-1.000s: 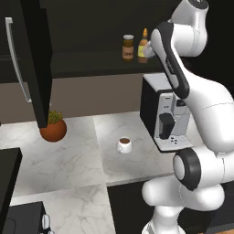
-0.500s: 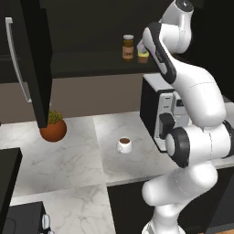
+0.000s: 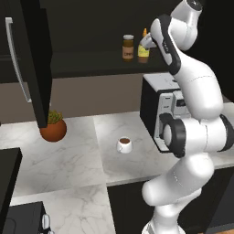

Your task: Pick the cinnamon and honey bottle from the cabinet and place them next to the mug.

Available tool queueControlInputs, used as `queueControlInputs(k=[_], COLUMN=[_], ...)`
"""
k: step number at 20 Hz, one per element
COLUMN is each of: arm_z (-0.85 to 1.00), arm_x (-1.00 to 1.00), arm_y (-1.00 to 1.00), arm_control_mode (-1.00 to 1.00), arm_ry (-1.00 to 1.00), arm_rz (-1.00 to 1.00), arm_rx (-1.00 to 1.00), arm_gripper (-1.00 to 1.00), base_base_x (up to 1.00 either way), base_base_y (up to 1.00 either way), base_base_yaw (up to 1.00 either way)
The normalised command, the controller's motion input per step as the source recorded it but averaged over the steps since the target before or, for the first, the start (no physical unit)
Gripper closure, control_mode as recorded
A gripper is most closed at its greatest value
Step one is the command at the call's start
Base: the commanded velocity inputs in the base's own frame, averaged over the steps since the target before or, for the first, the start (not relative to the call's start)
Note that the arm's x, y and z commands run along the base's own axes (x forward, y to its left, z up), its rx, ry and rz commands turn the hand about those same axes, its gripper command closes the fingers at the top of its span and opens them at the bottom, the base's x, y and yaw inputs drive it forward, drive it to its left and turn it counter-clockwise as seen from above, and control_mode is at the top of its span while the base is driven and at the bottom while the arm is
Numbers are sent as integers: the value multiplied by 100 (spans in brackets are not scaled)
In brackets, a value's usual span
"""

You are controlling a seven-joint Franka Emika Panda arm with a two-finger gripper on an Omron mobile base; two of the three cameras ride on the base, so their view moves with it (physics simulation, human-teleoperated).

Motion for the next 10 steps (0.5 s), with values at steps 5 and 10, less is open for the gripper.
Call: queueControlInputs(k=[5, 10], arm_z=[-8, -21], arm_x=[0, 1], arm_y=[1, 18], arm_control_mode=[-100, -100], arm_ry=[8, -1], arm_rz=[0, 0], arm_rx=[0, 0], arm_gripper=[-100, -100], base_base_x=[0, 0], base_base_y=[0, 0], base_base_yaw=[0, 0])
